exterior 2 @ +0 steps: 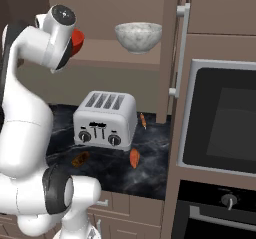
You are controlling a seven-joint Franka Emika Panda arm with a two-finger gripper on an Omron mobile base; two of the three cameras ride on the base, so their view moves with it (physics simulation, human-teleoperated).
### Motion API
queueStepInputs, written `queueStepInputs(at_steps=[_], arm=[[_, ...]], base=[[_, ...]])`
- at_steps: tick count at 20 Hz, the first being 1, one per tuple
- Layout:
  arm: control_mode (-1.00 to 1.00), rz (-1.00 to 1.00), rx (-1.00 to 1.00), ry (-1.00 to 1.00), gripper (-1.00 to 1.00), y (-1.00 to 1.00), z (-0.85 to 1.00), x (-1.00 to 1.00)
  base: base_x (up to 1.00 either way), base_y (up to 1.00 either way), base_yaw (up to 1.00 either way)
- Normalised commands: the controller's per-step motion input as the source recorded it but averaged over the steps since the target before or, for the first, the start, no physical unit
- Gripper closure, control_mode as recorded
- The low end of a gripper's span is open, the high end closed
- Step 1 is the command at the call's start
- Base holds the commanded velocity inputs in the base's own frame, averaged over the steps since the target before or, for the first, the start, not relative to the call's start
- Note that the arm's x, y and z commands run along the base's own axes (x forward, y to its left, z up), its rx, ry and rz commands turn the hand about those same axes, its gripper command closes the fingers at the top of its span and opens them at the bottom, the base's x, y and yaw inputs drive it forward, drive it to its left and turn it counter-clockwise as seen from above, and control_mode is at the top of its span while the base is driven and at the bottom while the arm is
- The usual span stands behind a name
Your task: Pick both bowls and place them on the counter. Then place the sweet potato in one bowl and place the sweet potato in the other bowl.
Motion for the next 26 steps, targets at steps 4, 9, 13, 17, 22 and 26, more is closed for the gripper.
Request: queueStepInputs(at_steps=[4, 9, 13, 17, 22, 26], arm=[[-1.00, -0.01, 0.02, 0.00, 1.00, 0.00, -0.16, -0.67], [-1.00, 0.00, 0.02, 0.00, 1.00, 0.00, -0.22, -0.78], [-1.00, -0.09, 0.05, 0.00, 1.00, -0.06, -0.27, -0.75], [-1.00, -0.15, 0.04, 0.00, 1.00, -0.11, -0.31, -0.66], [-1.00, -0.07, 0.00, 0.04, 1.00, -0.12, -0.45, -0.50], [-1.00, -0.04, 0.00, 0.16, 1.00, -0.04, -0.56, -0.34]], base=[[0.00, 0.00, 0.00], [0.00, 0.00, 0.00], [0.00, 0.00, 0.00], [0.00, 0.00, 0.00], [0.00, 0.00, 0.00], [0.00, 0.00, 0.00]])
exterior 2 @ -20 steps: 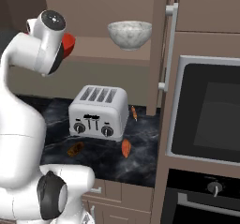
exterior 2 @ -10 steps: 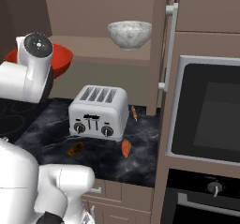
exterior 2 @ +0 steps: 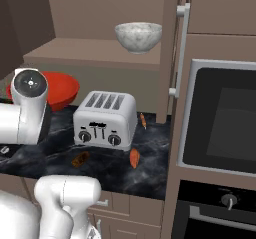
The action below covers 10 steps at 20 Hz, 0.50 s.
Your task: Pick both bowls and place them on the counter. Then place the sweet potato in one bowl and place the sweet potato in the other bowl.
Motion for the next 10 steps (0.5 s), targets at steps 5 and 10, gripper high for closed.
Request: queueStepInputs(at_steps=[5, 10], arm=[[-1.00, 0.01, 0.03, 0.17, 1.00, -0.07, -0.67, -0.20], [-1.00, 0.00, 0.00, 0.24, 1.00, -0.01, -0.76, -0.01]], base=[[0.00, 0.00, 0.00], [0.00, 0.00, 0.00]])
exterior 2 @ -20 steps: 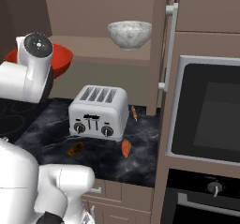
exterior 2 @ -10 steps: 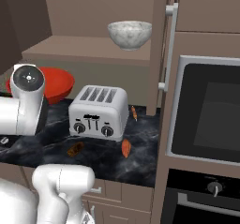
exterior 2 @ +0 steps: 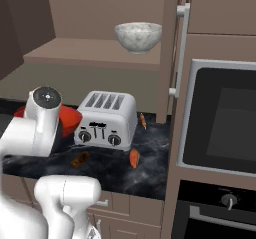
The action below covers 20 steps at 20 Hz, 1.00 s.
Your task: Pick both bowls and place them on the counter. Then place the sweet potato in one bowl and place the sweet potato in the other bowl.
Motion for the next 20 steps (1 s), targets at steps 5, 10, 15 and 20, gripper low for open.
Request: queueStepInputs(at_steps=[5, 10, 15, 20], arm=[[-1.00, 0.01, 0.14, 0.08, 1.00, 0.09, -0.69, 0.14], [-1.00, 0.01, 0.14, 0.03, 1.00, 0.23, -0.63, 0.47], [-1.00, 0.05, 0.02, 0.00, 1.00, 0.39, -0.62, 0.52], [-1.00, 0.08, -0.04, 0.00, 1.00, 0.44, -0.50, 0.50]], base=[[0.00, 0.00, 0.00], [0.00, 0.00, 0.00], [0.00, 0.00, 0.00], [0.00, 0.00, 0.00]])
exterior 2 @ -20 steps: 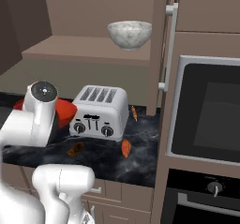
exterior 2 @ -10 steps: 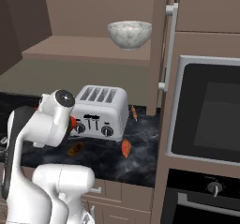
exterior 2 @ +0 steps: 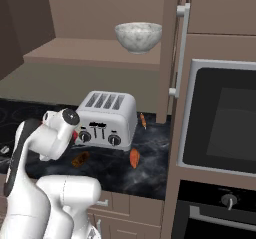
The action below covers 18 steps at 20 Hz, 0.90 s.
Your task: Pick both bowls and place them on the counter. Then place the sweet potato in one bowl and place the sweet potato in the other bowl.
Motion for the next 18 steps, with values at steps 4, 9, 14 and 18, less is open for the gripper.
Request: queueStepInputs(at_steps=[4, 9, 14, 18], arm=[[-1.00, 0.03, -0.10, 0.00, 1.00, 0.23, -0.42, 0.40], [-1.00, 0.01, -0.13, 0.00, 1.00, 0.29, -0.42, 0.36], [-1.00, 0.06, -0.01, 0.00, 1.00, 0.29, -0.37, 0.16], [-1.00, 0.05, 0.00, 0.02, 1.00, 0.25, -0.35, 0.21]], base=[[0.00, 0.00, 0.00], [0.00, 0.00, 0.00], [0.00, 0.00, 0.00], [0.00, 0.00, 0.00]])
